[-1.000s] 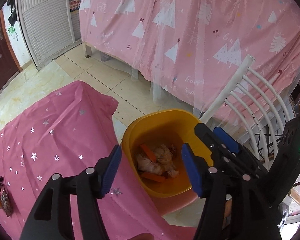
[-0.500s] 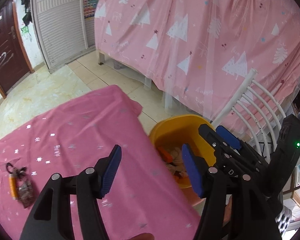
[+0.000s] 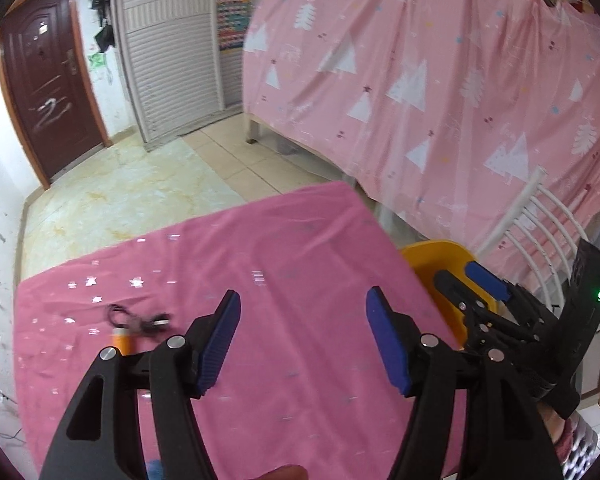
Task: Collect trash
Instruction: 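Move both tools back over the remaining items on the table, then grasp the orange thread spool with the left tool while the right tool grasps the brown candy wrapper, then carry the spool and candy wrapper to the yellow bin and lower them in, then open both tools over the yellow bin to drop the spool and wrapper, then move both tools back over the table toward the blue yarn and black cable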
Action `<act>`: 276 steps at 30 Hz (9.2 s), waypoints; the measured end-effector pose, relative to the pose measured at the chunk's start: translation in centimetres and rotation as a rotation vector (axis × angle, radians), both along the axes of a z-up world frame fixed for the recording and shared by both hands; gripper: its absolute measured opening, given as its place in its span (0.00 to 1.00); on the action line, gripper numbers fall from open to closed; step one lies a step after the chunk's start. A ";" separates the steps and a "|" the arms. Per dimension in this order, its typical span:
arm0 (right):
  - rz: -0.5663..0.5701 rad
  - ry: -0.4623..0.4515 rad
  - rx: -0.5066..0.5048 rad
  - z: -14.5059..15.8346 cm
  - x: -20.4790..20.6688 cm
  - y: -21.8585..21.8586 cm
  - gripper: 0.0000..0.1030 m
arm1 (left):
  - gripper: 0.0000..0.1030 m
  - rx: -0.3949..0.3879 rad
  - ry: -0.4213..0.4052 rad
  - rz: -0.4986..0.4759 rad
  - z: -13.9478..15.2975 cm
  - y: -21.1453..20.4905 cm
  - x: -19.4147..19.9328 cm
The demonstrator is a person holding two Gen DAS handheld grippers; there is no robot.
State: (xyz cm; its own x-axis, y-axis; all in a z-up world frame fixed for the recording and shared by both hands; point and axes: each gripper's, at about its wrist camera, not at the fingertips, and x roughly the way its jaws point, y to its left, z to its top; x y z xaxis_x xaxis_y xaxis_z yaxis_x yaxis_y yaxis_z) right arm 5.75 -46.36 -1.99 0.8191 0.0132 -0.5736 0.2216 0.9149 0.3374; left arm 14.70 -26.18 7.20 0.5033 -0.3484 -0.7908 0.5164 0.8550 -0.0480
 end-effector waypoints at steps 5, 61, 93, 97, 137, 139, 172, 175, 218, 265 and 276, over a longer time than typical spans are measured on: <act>0.044 0.017 -0.009 0.1 1.2 2.3 0.63 | 0.65 0.003 -0.020 0.049 0.5 3.6 1.4; 0.505 0.216 -0.239 -1.4 9.5 24.3 0.78 | 0.17 0.096 0.064 0.233 -8.6 17.9 7.5; 0.397 0.167 -0.225 0.0 8.8 20.8 0.45 | 0.17 0.107 0.126 0.232 -10.1 18.1 6.4; 0.377 0.155 -0.216 0.2 8.4 19.9 0.46 | 0.10 0.122 0.112 0.236 -10.0 17.3 6.0; 0.048 0.037 -0.027 0.4 1.2 1.1 0.46 | 0.09 0.186 -0.060 -0.037 -3.7 -1.3 -1.2; 0.029 0.027 -0.017 0.4 0.8 0.3 0.46 | 0.09 0.189 -0.060 -0.047 -3.8 -2.2 -1.4; -0.325 0.007 0.124 -3.5 -4.7 -13.8 0.63 | 0.09 0.071 0.113 -0.302 -6.4 -19.1 -6.8; -0.347 -0.003 0.135 -3.6 -5.2 -14.5 0.63 | 0.09 0.057 0.126 -0.300 -6.7 -20.3 -6.3; -0.150 -0.006 0.003 -0.7 -2.0 -6.0 0.71 | 0.66 0.008 0.023 -0.087 -2.8 -2.6 -4.5; 0.280 0.049 -0.114 1.1 5.2 12.8 0.79 | 0.54 -0.032 0.143 0.037 -10.0 16.3 -5.6; 0.384 0.102 -0.162 1.2 8.5 17.4 0.83 | 0.23 -0.057 0.115 0.069 -10.6 17.8 -5.9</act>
